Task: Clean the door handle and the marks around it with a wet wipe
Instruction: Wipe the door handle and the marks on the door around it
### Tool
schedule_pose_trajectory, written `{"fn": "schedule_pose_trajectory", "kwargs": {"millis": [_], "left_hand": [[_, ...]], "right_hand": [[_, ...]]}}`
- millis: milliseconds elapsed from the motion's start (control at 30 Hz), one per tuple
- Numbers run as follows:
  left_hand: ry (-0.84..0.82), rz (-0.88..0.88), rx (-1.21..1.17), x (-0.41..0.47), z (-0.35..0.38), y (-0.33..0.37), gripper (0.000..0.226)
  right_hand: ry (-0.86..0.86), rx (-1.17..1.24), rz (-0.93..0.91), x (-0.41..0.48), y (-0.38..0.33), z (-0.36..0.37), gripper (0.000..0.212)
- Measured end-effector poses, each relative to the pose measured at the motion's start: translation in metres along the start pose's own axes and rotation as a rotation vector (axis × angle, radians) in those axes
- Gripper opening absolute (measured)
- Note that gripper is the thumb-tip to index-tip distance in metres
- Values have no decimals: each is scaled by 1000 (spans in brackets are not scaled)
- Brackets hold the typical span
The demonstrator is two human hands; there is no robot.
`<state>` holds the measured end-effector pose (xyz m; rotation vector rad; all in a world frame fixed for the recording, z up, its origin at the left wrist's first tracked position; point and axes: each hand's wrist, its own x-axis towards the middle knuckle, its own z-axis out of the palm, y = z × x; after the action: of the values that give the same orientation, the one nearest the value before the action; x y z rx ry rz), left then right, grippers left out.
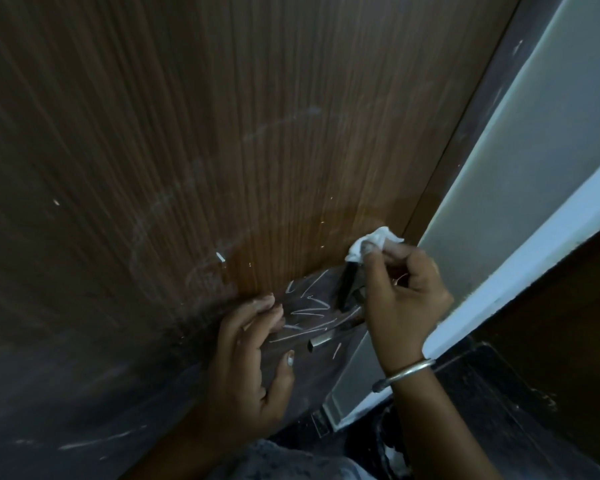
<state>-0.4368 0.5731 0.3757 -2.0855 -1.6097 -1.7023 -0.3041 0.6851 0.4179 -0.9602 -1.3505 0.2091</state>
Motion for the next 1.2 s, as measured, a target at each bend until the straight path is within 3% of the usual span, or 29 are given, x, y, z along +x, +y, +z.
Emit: {"fn": "schedule_pose_trajectory", "kwargs": {"millis": [67,200,300,367,533,600,733,800,900,1067,1200], "left_hand": [[10,-30,4,-1,0,0,52],[-3,-34,94,0,0,0,31],[-18,-38,104,2,0,1,25],[-8,-34,105,0,-1,0,27],[4,-4,87,-1,-2,-3,28],[-5,-3,79,-2,-1,-4,28],[-42,-30,84,1,0,-2,23],[-50,-24,91,2,1,-1,27],[-49,-34,77,2,1,-2,25],[4,-24,68,3,2,-3,28],[-18,-31,62,5,3,0,29]], "right_hand": [[21,9,-34,-1,-5,3,5],[-140,32,-388,-19,-26,17,9],[-190,27,-505,-20,-30,18,14],[-164,-6,-445,-13,-23,13,18],[17,84,-8,7,-6,3,6],[18,74,-73,5,-8,4,6],[-133,-9,-434,-12,-33,15,7],[-148,-10,-513,-15,-41,19,9],[-90,-22,-451,-3,-37,14,6],[44,6,-155,18,-14,0,13],[-125,-58,-341,-4,-16,3,9]]}}
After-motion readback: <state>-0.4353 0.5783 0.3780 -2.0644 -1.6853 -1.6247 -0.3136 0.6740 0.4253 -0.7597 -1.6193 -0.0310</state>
